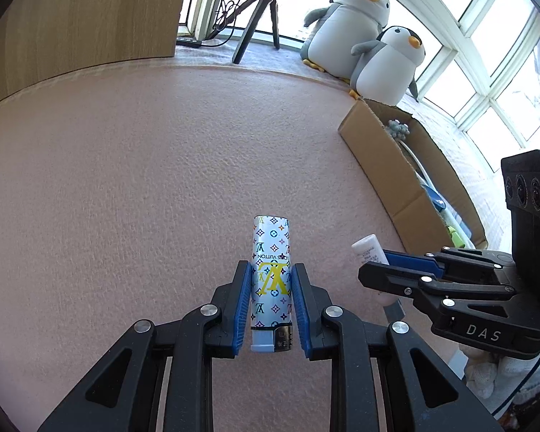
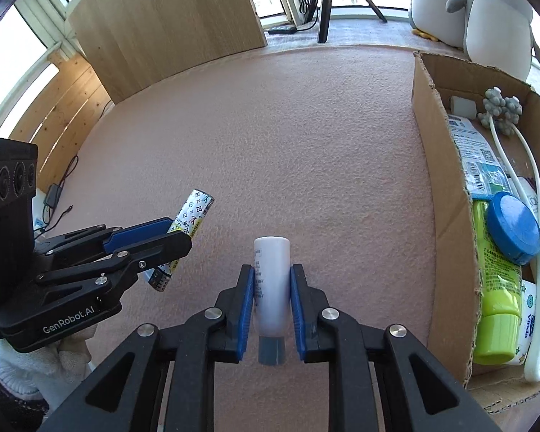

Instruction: Organize objects

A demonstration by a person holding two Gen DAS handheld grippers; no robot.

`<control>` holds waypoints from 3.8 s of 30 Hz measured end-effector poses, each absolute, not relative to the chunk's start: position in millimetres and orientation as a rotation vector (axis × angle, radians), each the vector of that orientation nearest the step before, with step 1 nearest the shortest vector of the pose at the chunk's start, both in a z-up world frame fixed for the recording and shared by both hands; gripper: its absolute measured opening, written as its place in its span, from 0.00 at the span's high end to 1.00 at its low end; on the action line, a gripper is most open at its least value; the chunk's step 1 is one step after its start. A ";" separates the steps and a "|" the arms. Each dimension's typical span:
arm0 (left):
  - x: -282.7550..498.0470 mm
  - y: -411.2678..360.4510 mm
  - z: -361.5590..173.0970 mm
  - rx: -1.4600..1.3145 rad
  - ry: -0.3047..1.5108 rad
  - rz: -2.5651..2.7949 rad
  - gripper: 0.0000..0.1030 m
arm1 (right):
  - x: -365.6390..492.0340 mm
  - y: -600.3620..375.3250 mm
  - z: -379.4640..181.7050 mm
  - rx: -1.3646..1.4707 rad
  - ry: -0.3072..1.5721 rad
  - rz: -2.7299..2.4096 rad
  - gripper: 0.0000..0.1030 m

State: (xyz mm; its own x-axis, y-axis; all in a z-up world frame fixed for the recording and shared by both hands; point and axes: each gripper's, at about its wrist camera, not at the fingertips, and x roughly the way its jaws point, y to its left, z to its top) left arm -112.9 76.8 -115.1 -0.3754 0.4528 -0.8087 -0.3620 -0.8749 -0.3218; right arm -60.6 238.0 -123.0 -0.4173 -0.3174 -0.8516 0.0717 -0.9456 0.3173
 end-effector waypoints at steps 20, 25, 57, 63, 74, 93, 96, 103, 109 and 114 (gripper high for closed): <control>-152.0 240.2 -58.2 -1.153 0.013 2.147 0.76 | -15.4 388.8 -49.5 1.389 -0.537 -2.782 0.83; -160.6 280.6 -57.9 -1.146 0.043 2.117 0.76 | -12.1 408.3 -52.7 1.400 -0.571 -2.801 0.83; -129.3 201.9 -27.2 -1.132 0.092 2.405 0.01 | -12.6 385.4 -52.5 1.400 -0.634 -2.790 0.37; -110.9 156.5 -12.1 -1.120 0.059 2.448 0.01 | -17.6 351.4 -44.7 1.328 -0.613 -2.789 0.37; -89.5 73.5 1.6 -1.165 0.035 2.548 0.01 | -28.3 280.3 -32.6 1.244 -0.504 -2.797 0.36; -66.4 -37.1 0.2 -1.236 -0.040 2.657 0.01 | -32.9 184.7 -32.5 1.341 -0.344 -2.777 0.36; -66.8 -41.8 0.4 -1.230 -0.041 2.660 0.01 | -33.6 178.8 -30.4 1.334 -0.335 -2.780 0.36; -68.7 -53.9 0.6 -1.220 -0.053 2.671 0.01 | -36.2 165.7 -24.5 1.313 -0.323 -2.786 0.35; -69.4 -61.8 4.1 -1.207 -0.062 2.682 0.01 | -38.9 157.7 -22.0 1.312 -0.313 -2.777 0.34; -70.3 -64.6 5.0 -1.205 -0.063 2.684 0.01 | -40.1 155.0 -21.7 1.313 -0.316 -2.775 0.34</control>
